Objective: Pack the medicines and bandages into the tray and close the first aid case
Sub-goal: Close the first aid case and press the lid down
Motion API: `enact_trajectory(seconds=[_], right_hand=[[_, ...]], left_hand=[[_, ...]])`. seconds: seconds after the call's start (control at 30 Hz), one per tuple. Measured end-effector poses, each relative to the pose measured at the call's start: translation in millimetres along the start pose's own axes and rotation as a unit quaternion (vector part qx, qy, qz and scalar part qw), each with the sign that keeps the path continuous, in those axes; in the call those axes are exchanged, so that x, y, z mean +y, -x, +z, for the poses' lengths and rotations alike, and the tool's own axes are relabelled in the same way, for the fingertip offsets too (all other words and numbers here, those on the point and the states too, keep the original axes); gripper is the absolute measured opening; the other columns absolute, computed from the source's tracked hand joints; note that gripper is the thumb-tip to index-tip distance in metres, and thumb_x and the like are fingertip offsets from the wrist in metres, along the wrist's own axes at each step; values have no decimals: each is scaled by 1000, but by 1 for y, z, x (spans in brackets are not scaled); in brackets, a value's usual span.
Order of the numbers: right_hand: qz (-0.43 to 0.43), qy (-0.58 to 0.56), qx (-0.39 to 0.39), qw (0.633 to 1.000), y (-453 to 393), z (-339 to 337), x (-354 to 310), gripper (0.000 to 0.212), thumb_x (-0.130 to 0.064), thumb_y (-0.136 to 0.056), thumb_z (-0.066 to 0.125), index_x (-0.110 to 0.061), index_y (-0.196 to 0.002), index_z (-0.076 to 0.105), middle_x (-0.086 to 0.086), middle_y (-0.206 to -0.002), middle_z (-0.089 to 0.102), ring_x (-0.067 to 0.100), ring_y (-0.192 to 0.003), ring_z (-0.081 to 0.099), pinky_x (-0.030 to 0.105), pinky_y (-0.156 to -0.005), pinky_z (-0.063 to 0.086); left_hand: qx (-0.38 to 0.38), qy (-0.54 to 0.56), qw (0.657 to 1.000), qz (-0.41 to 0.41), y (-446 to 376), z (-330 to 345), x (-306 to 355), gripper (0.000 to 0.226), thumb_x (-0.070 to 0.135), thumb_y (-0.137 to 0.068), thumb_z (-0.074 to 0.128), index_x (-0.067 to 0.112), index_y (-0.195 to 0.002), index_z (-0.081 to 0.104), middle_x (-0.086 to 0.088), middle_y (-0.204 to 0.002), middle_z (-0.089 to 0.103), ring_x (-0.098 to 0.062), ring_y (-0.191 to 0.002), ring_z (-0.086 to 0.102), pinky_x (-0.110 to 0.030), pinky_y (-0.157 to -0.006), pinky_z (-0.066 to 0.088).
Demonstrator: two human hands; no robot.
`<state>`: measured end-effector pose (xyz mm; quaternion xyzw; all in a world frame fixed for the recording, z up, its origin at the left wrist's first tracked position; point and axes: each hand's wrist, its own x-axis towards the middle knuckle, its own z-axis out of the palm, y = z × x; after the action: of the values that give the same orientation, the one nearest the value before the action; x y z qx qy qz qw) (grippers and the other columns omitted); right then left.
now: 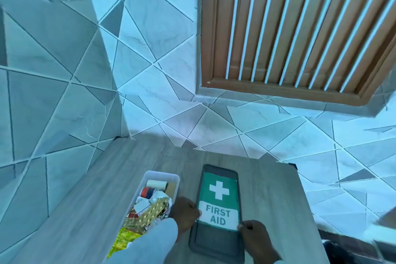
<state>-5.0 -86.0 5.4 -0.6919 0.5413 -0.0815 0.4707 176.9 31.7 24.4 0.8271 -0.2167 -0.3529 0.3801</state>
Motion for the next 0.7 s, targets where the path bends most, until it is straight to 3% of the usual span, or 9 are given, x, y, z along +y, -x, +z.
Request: enact_trajectory(seconds=[0.07,0.2,0.37,0.53,0.7], right_hand=[[-11,-19,-4,1000,8,20,-24,39,-9,-85,60,-15,-47,55,-5,-49,60,11,-48,51,23,-50,41],[-22,-80,-31,996,32,82,-60,12,-17,-88,61,-10,-82,69,7,-86,72,20,-75,65,36,-68,56],[-34,-104,-50,993,71,148,-81,14,-8,-90,57,-8,-83,70,9,-89,74,23,-79,67,36,-64,56],[-5,-80,-31,996,96,193,-81,16,-5,-87,57,-14,-88,70,5,-93,74,24,-88,68,50,-77,60],[17,-26,34,999,116,206,-74,16,-3,-89,55,-9,-102,64,10,-103,70,26,-92,65,35,-70,56]], left_hand=[[21,6,1000,7,1,-34,-9,22,17,-75,72,13,-56,60,-2,-65,63,-16,-62,58,-24,-59,42],[46,-2,999,16,12,-107,-45,19,15,-73,76,19,-59,63,3,-67,63,-16,-65,59,-22,-60,47],[27,13,1000,-5,23,-173,-94,16,8,-71,79,18,-76,69,-11,-84,71,-24,-76,67,-36,-74,58],[-2,1,1000,-1,29,-197,-132,19,8,-74,78,14,-92,72,-6,-96,73,-24,-89,69,-33,-83,58],[-17,-22,1000,11,31,-185,-151,28,7,-75,77,8,-102,72,-6,-105,74,-24,-92,70,-34,-85,58]])
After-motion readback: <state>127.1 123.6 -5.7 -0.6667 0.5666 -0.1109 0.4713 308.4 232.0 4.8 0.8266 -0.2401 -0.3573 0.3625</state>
